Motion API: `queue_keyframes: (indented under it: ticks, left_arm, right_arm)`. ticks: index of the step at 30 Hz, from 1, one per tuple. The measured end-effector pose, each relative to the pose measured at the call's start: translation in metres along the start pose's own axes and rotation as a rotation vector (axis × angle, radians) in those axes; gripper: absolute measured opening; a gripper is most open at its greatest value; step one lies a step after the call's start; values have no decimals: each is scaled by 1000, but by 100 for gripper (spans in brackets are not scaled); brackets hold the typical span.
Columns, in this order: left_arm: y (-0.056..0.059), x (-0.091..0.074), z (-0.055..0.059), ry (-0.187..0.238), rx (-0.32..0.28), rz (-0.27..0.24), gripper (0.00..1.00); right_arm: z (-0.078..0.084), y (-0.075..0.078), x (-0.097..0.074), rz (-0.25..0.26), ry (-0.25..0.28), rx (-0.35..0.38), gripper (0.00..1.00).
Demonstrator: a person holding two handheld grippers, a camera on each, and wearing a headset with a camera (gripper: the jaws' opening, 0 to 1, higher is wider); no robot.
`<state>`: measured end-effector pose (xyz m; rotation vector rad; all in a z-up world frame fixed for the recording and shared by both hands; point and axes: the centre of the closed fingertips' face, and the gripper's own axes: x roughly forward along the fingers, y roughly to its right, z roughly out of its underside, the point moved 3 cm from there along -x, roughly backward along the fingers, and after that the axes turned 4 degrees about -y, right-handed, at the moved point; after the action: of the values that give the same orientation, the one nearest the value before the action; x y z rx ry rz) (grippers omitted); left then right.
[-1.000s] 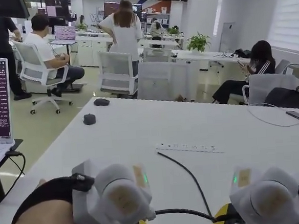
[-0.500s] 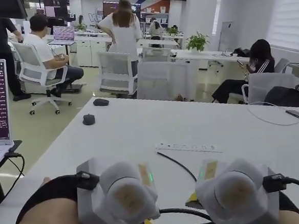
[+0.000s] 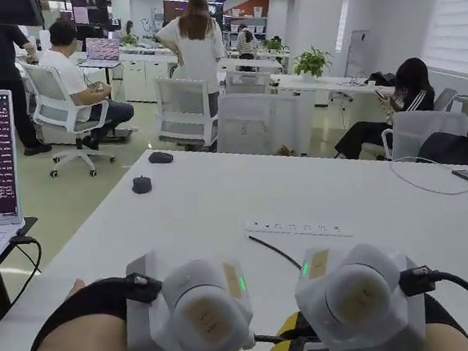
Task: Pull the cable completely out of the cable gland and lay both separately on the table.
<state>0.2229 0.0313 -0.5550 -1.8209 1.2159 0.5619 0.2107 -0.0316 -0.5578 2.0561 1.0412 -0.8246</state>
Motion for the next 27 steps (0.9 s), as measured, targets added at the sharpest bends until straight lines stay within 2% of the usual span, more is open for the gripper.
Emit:
queue_keyframes:
  ticks: [3,11,20,22,24,25,27]
  left_arm:
    - [-3,-1,2,-3,-5,-7,16]
    - [-9,-4,7,-17,-16,-25,16]
    - [-14,-16,8,-18,-26,-56,16]
    - [-14,-16,7,-12,-33,-55,16]
    - [-14,-16,8,-17,-30,-59,16]
    - [-13,-15,8,-15,-34,-58,16]
    - [-14,-15,8,-9,-40,-61,16]
  right_arm:
    - [9,4,-2,21,-16,11,3]
    - [34,15,-6,94,-101,4,3]
    - [48,24,-13,129,-125,33,3]
    - [51,22,-13,112,-122,47,3]
    - [52,20,-12,100,-127,62,9]
    - [50,20,-12,102,-114,64,17]
    - [39,17,-14,90,-79,60,24]
